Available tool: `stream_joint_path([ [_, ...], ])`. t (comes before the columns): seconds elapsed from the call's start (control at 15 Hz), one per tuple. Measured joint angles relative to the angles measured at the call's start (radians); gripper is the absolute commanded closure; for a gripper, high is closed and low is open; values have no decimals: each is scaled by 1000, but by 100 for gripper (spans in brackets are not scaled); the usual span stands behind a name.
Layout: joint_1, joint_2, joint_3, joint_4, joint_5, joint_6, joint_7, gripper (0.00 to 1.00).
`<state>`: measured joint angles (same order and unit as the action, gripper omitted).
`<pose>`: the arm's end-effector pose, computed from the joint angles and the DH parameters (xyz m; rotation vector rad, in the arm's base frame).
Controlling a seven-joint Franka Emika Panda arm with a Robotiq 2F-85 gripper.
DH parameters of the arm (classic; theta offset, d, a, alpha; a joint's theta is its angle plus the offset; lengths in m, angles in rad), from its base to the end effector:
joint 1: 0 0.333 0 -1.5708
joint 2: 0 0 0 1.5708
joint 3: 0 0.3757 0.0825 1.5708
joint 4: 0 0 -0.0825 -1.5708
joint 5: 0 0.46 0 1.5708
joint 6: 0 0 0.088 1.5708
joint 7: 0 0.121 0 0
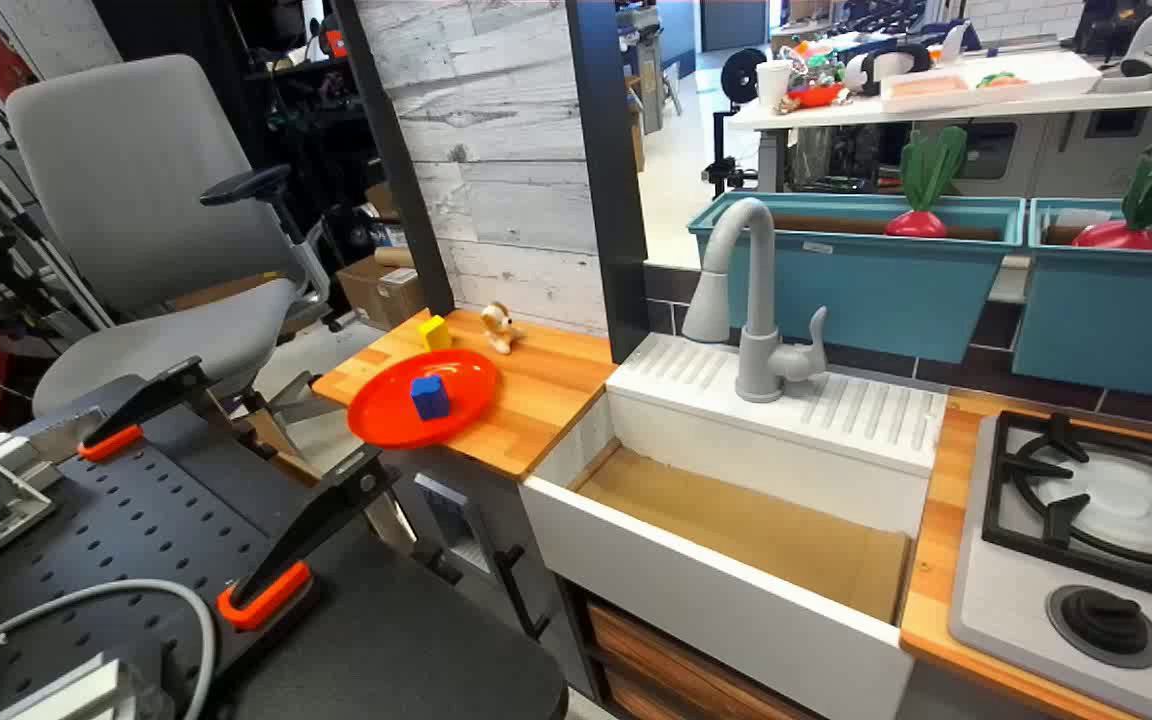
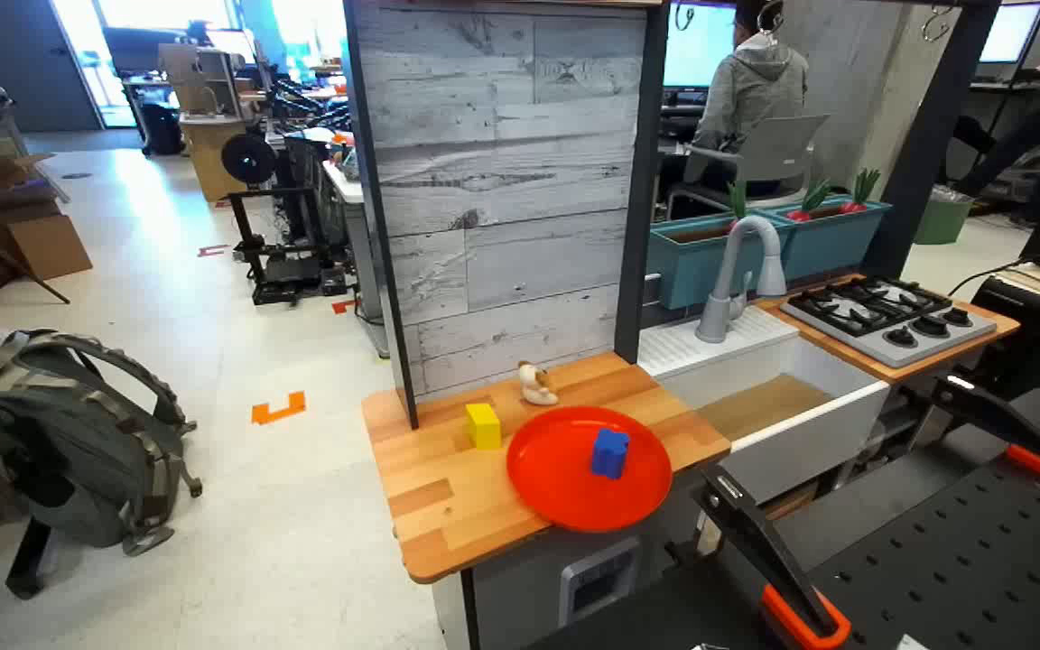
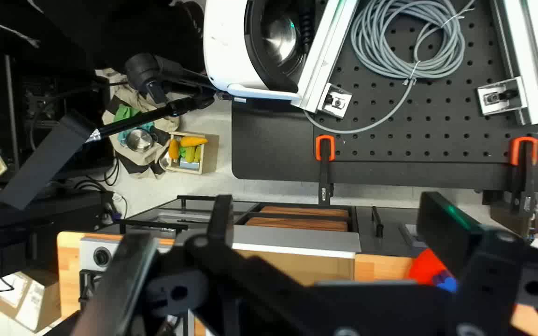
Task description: Remove the blue block from the plate and put it on the table
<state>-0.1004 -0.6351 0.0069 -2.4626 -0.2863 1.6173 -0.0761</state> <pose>0.3667 -0.0673 0.5154 2.8536 0.0351 -0.3355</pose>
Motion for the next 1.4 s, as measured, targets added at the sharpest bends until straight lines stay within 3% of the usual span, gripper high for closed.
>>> stream_joint_path([
  [1.07, 5, 2, -1, -1, 0, 1, 3, 0],
  [1.2, 18, 27, 5, -11, 0, 32, 26, 0],
  [1.4, 56, 119, 33, -51, 0, 175, 92, 0],
])
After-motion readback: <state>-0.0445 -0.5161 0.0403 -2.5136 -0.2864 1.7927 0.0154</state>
